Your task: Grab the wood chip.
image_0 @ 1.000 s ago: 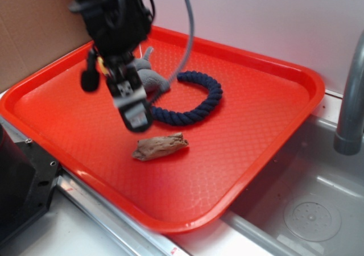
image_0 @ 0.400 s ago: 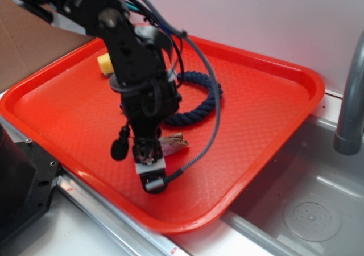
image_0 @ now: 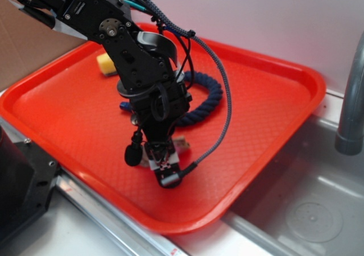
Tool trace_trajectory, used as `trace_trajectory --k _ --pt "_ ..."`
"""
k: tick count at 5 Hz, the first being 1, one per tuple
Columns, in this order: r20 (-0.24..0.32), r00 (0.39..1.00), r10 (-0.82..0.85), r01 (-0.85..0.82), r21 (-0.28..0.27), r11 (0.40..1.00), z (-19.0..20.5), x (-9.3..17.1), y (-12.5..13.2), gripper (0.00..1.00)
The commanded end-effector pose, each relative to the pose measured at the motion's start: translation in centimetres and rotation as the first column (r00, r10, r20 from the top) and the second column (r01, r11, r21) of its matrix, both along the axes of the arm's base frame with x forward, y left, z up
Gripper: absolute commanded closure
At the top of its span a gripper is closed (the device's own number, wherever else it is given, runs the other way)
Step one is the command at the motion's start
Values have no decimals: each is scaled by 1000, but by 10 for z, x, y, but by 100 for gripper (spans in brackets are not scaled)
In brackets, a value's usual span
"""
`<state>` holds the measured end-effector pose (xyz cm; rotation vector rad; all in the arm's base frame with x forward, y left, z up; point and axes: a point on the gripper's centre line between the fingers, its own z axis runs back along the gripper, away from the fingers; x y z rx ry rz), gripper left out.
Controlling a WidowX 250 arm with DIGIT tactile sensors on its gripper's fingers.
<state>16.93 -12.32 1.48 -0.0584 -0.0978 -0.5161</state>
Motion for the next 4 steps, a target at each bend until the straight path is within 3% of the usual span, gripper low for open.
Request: trace_trajectory --k 1,2,3,4 --pt "-29 964 265 -264 42 964 39 12 31 100" --pt "-2 920 392 -392 -4 920 85 21 42 100" --pt "-6 822 570 -569 -64 820 135 34 67 100" --pt "16 716 697 -696 -57 716 170 35 85 100"
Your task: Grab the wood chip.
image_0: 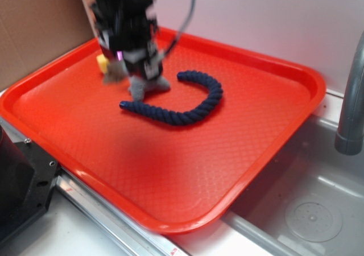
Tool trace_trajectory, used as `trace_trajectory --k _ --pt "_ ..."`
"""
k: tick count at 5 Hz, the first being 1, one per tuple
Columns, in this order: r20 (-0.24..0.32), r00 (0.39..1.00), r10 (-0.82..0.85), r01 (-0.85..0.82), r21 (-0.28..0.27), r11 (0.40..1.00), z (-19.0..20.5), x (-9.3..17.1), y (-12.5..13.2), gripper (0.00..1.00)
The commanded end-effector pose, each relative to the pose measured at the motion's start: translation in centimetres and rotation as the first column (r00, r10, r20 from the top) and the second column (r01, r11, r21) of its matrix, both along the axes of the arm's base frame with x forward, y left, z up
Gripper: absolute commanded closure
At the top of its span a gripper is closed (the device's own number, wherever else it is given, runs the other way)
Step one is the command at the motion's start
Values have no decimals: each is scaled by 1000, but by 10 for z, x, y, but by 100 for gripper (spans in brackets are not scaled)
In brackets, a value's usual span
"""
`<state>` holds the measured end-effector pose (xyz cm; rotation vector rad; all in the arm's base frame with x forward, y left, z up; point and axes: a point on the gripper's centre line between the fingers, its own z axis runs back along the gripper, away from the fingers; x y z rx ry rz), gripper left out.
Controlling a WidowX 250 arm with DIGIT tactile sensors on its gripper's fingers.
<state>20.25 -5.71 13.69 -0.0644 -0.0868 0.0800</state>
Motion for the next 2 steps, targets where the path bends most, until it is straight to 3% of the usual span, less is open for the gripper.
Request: trace_trajectory --k 1,2 --pt "49 955 293 -293 -7 956 62 -5 34 100" --pt "31 959 282 -283 13 959 61 -10 28 100"
